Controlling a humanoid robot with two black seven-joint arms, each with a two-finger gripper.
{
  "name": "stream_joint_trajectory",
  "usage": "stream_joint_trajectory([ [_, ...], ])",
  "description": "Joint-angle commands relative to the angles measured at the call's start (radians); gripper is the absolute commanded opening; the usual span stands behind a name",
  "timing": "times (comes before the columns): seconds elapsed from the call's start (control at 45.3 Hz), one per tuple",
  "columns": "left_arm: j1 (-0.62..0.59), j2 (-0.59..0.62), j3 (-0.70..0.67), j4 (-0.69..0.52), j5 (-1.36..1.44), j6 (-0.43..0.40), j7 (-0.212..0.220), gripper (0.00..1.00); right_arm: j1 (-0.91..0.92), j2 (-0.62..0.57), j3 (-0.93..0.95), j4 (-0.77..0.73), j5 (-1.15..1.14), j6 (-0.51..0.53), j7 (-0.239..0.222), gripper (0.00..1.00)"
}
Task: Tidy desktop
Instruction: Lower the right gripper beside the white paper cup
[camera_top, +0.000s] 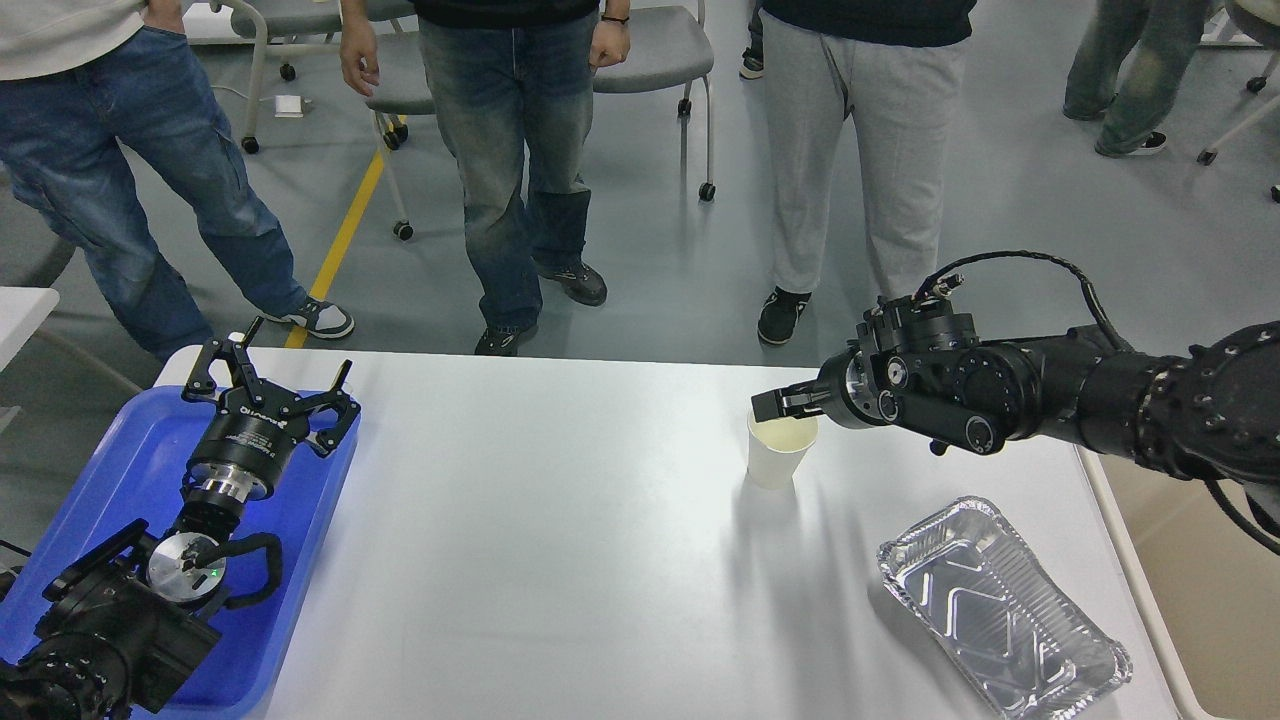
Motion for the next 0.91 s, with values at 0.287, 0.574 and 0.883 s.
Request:
stream_joint_trajectory([
  [0.287, -0.001, 0.000, 0.000, 0.000, 0.000, 0.000, 0.000, 1.00, -0.040, 0.004, 0.000, -0.051, 0.000, 0.000, 0.003, 1.00],
  [0.574, 0.001, 0.000, 0.001, 0.000, 0.000, 0.000, -0.001, 1.00, -0.080, 0.009, 0.000, -0.103, 0.000, 0.000, 0.009, 1.00],
  [0.883, -0.001, 0.000, 0.000, 0.000, 0.000, 0.000, 0.000, 1.00, -0.132, 0.024, 0.000, -0.182, 0.000, 0.000, 0.021, 0.98],
])
